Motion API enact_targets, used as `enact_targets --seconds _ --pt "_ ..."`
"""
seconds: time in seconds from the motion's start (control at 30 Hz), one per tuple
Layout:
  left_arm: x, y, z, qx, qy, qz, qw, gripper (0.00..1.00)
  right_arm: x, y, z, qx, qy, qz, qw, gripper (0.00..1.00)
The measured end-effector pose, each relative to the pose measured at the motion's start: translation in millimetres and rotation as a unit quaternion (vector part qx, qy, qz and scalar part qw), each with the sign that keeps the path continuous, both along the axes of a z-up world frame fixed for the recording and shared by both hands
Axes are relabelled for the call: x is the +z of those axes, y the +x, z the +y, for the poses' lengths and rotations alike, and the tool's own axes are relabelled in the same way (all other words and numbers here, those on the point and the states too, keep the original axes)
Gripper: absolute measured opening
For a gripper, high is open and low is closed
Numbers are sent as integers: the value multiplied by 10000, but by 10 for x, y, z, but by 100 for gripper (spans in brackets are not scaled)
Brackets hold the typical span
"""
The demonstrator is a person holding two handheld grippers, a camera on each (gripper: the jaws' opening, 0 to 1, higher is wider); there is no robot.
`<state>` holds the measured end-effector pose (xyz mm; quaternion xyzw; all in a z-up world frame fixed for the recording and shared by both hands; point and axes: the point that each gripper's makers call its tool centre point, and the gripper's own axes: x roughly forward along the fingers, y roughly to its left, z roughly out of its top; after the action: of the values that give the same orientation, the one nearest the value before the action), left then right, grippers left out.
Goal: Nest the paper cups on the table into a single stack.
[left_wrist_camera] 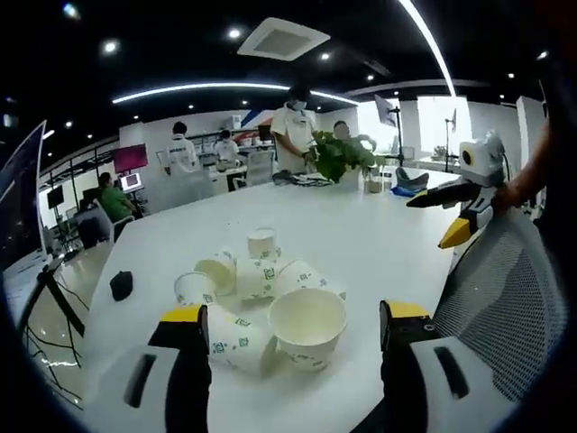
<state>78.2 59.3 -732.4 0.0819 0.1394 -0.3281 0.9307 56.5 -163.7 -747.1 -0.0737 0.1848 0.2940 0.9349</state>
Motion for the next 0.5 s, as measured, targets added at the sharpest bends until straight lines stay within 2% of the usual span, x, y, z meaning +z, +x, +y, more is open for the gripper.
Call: enact_targets --seconds 0.23,0.37,0.5 --pt "0 4 11 21 -15 26 10000 76 -1 4 -3 -17 -12 3 10000 96" --pt "14 -4 3 -38 -21 -25 10000 71 -2 2 -6 -31 -17 9 10000 96" --pt "4 0 22 -26 50 -43 10000 71 -4 0 0 -20 -18 16 10000 96"
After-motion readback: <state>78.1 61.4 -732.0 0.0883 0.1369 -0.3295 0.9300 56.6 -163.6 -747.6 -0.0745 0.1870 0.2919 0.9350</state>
